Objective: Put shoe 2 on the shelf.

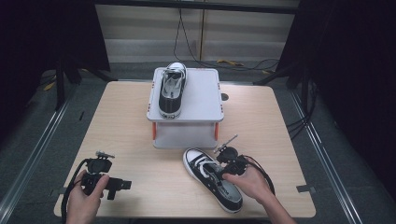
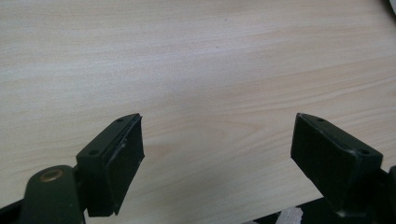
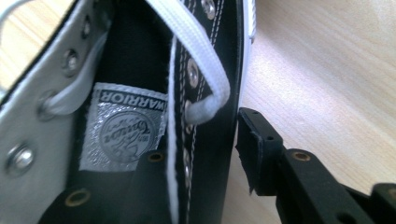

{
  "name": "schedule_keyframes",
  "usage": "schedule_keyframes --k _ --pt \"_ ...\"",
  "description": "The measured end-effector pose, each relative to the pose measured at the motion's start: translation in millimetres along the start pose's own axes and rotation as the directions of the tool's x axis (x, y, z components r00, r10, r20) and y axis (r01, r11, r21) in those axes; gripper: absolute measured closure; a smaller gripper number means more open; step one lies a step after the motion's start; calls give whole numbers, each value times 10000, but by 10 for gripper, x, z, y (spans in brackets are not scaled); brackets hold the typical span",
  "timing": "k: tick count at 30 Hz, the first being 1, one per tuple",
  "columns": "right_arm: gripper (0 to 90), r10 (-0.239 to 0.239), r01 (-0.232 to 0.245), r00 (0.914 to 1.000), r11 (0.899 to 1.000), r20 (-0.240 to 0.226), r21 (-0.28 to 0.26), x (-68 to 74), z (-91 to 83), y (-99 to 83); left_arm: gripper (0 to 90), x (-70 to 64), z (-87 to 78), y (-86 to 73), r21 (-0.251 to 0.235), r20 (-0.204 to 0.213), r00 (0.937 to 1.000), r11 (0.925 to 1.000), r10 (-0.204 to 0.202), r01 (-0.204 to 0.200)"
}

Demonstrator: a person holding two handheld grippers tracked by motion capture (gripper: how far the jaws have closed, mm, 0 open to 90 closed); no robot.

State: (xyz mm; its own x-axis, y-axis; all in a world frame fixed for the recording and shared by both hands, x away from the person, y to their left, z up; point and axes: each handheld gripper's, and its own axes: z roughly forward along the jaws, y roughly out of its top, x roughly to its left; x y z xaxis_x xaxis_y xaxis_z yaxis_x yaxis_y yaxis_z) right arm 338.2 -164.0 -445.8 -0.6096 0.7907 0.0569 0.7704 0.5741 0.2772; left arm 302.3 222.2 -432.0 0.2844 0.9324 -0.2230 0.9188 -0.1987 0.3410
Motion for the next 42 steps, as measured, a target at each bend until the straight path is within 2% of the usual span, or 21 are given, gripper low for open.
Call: schedule_keyframes --k 4,6,8,11,13,17,20,25,30,35,42 --pt "692 -151 150 9999 9997 51 203 -3 6 18 169 -16 -5 -23 102 12 9999 9999 115 -116" --pt "755 -179 174 9997 9994 192 295 -5 4 27 169 -16 3 -36 187 -57 9999 9998 115 -114" --pt "782 3 -15 9996 9990 275 445 -9 1 48 170 -13 6 -46 281 -216 9997 9996 68 -62" --pt "835 -77 42 9986 9977 516 683 7 -4 80 169 -7 -7 -53 368 -94 9999 9992 137 -134" --pt "858 58 -98 9984 9973 554 733 1 -10 91 165 -3 -8 -53 340 -142 9999 9994 82 -77" --pt "868 162 -191 9987 9980 487 598 -37 -20 81 165 -2 35 -42 311 -211 9996 9994 -168 174" --pt "869 254 -270 9992 9980 297 568 -50 -25 74 166 -19 60 -34 416 -170 9998 9991 -64 71" --pt "870 148 -150 9999 9982 38 580 -11 -51 65 168 3 46 -28 321 -206 9998 9995 -63 70" --pt "870 133 -128 9997 9995 -186 290 7 -117 62 166 18 53 -43 397 -247 9996 9991 -140 150" --pt "870 181 -180 9998 9997 -78 141 23 -174 69 166 37 67 -43 401 -287 9995 9991 -147 159" --pt "870 -9 7 9998 10000 -212 -58 25 -277 92 167 36 103 -28 513 -253 9996 9986 -78 91"
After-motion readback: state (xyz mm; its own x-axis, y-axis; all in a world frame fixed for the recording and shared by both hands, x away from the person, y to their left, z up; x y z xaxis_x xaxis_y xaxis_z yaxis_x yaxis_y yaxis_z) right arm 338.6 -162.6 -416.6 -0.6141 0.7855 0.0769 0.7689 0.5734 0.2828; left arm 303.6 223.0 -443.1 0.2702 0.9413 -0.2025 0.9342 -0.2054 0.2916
